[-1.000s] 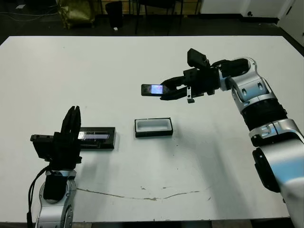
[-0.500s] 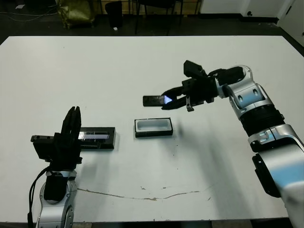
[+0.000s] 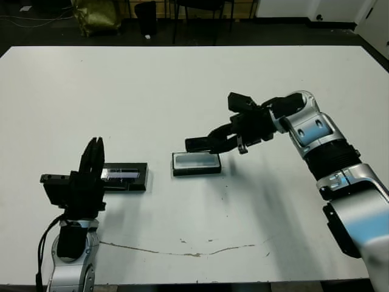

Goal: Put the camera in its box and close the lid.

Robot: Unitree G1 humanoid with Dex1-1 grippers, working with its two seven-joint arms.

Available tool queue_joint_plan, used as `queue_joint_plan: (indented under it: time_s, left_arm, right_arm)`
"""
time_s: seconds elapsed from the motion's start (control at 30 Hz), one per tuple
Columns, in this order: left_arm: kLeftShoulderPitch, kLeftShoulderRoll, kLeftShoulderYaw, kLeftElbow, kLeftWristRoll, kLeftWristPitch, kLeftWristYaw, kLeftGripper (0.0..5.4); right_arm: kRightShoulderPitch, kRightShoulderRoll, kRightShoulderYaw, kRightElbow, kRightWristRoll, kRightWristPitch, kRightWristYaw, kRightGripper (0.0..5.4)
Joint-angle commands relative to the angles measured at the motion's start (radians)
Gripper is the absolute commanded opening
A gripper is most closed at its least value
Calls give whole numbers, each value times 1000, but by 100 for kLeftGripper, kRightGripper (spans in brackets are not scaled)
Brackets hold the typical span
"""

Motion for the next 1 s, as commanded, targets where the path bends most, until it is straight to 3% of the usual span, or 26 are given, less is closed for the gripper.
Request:
queue_joint_plan:
  time_s: [0.03, 0.5, 1.0]
  left_arm:
    - [15, 2, -5, -1, 11, 23, 7, 0]
    - [20, -1, -10, 2, 15, 23, 9, 0]
    - [23, 1, -11, 3, 7, 24, 5, 0]
  right_arm:
    - [16, 1, 17, -21, -8, 24, 10, 60]
    - [25, 33, 13, -9, 19, 69, 28, 60]
    - [-2, 41, 38, -2, -36, 102, -29, 60]
